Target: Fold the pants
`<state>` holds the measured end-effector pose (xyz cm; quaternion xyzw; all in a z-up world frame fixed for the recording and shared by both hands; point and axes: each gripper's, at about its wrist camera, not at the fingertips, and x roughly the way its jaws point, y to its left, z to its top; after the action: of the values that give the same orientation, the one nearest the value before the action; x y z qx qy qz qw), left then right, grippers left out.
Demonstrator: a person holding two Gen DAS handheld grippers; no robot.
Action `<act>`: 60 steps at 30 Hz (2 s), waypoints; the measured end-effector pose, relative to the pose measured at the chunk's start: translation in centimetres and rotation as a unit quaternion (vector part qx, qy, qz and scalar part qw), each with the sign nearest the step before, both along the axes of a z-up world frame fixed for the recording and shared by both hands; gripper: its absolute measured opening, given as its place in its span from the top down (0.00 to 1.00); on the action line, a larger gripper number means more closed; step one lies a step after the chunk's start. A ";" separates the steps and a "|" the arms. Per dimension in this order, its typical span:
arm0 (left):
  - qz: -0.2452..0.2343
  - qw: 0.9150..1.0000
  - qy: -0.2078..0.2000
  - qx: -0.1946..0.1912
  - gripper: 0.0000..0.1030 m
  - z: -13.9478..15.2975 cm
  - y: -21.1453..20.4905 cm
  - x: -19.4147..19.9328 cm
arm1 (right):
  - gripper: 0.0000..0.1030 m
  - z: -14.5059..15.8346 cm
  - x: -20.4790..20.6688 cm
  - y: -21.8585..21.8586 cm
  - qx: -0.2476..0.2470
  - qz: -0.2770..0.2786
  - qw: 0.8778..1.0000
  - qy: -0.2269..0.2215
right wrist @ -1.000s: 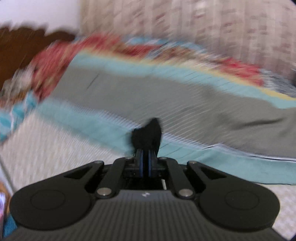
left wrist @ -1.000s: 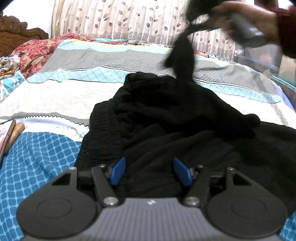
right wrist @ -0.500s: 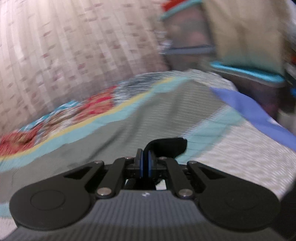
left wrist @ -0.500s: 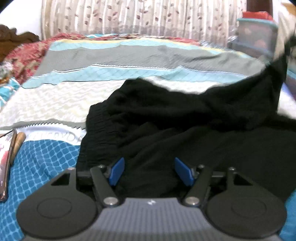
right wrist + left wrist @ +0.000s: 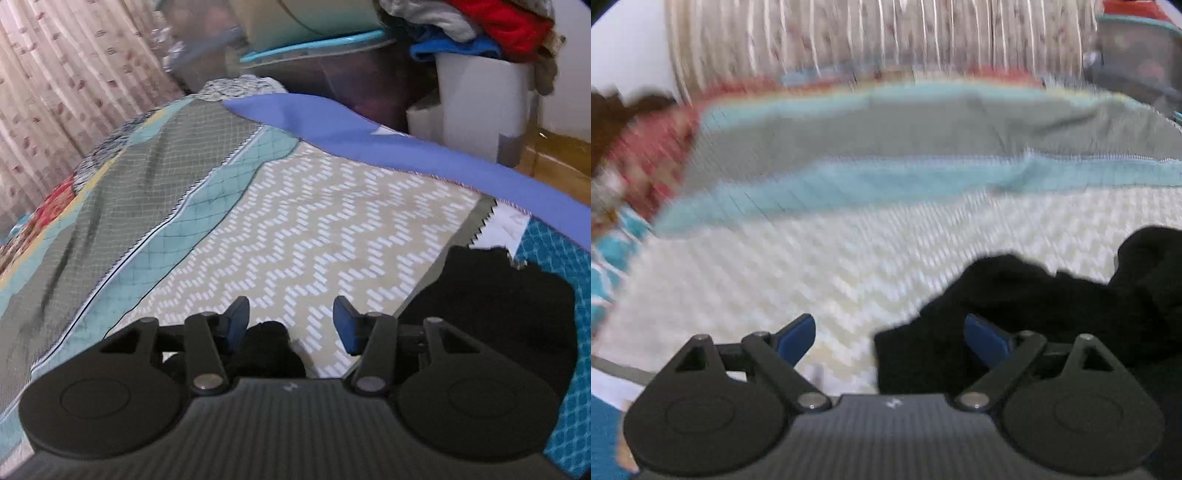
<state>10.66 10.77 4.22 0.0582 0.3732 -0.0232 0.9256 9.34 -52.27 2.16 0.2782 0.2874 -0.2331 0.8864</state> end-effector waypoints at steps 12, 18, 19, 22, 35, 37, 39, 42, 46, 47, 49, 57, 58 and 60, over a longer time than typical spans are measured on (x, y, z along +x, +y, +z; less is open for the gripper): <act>-0.024 1.000 -0.001 0.011 0.71 -2.4 -3.9 -0.1 | 0.41 -0.7 6.5 9.7 -0.103 0.219 0.968 0.066; 0.024 0.997 -0.065 -0.029 0.77 2.0 -1.3 -4.9 | 0.94 -3.6 8.8 10.4 -0.159 0.191 0.963 0.107; 0.034 0.996 -0.073 -0.044 0.78 2.6 -0.5 -5.7 | 0.94 -2.3 8.0 9.3 -0.152 0.164 0.972 0.073; 0.061 0.990 -0.094 -0.091 0.78 3.5 1.1 -8.3 | 0.94 2.3 4.5 3.9 -0.122 0.070 0.990 -0.026; 0.098 0.987 -0.051 -0.121 0.77 1.3 1.8 -11.2 | 0.91 1.2 -5.4 -7.2 -0.067 -0.075 0.995 -0.001; 0.100 0.986 -0.055 -0.124 0.77 1.4 1.7 -11.4 | 0.89 1.0 -5.7 -6.0 -0.066 -0.048 0.997 -0.001; 0.101 0.985 -0.060 -0.124 0.77 1.6 1.6 -11.3 | 0.85 0.6 -5.5 -5.1 -0.051 -0.020 0.999 -0.003; 0.106 0.984 -0.061 -0.130 0.77 1.8 1.6 -11.1 | 0.78 -0.1 -5.1 -4.0 -0.016 -0.001 1.000 0.001; 0.107 0.983 -0.062 -0.135 0.77 1.9 1.8 -11.0 | 0.77 -1.4 -6.3 -3.9 0.064 -0.013 0.998 -0.025; 0.107 0.983 -0.061 -0.134 0.77 1.9 1.7 -11.0 | 0.77 -1.9 -7.0 -4.1 0.085 -0.021 0.996 -0.034; 0.107 0.983 -0.059 -0.134 0.77 1.9 1.7 -10.8 | 0.77 -2.4 -8.0 -4.5 0.100 -0.038 0.993 -0.041; 0.116 0.983 -0.057 -0.134 0.77 2.0 1.5 -10.6 | 0.73 -3.5 -8.8 -5.7 0.109 -0.066 0.991 -0.038; 0.117 0.982 -0.056 -0.134 0.77 2.1 1.5 -10.6 | 0.73 -3.8 -8.6 -5.8 0.115 -0.067 0.990 -0.036; 0.117 0.983 -0.056 -0.133 0.77 2.2 1.5 -10.5 | 0.73 -4.6 -8.4 -6.0 0.131 -0.068 0.988 -0.034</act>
<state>0.12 12.24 6.38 -0.1080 0.3183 0.0392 0.9410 0.90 -58.26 -2.41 0.4185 0.2659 -0.2431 0.8337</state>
